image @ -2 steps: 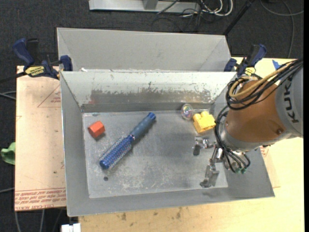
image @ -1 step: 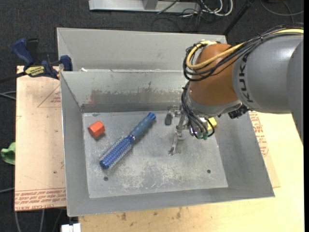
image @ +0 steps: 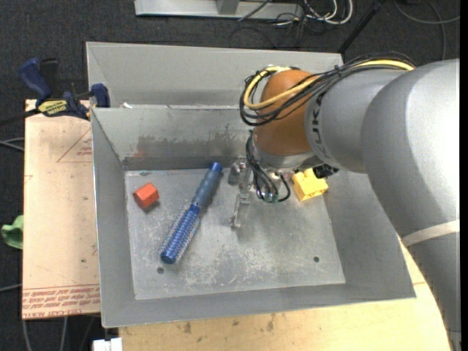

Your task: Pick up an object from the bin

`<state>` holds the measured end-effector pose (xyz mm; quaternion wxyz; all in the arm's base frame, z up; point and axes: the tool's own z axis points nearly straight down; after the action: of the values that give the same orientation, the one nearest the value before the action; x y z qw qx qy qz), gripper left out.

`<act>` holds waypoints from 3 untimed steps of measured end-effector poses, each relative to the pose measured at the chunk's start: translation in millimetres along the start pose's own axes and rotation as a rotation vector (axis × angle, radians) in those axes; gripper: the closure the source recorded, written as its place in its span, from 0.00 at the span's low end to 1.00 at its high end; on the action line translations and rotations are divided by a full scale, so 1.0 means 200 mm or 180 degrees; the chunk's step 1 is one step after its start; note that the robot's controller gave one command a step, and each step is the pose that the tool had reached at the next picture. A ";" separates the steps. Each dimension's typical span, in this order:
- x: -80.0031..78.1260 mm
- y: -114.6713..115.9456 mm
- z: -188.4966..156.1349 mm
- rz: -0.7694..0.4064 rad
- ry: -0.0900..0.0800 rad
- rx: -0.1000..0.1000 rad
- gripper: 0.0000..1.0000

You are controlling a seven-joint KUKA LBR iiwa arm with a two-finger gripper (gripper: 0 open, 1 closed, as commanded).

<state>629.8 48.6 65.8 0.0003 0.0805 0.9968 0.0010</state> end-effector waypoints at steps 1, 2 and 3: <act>-0.10 -0.12 -0.49 0.2235 -0.0021 -0.0004 0.00; 0.12 -0.34 -0.73 0.0538 -0.0011 0.0007 0.00; -0.22 -0.58 -0.45 -0.0059 -0.0002 0.0013 0.00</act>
Offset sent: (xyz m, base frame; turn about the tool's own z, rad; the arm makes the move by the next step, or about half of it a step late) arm 0.0139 -0.0276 0.0959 0.7053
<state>654.8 -73.0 154.8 0.0005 0.0712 0.9975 -0.0011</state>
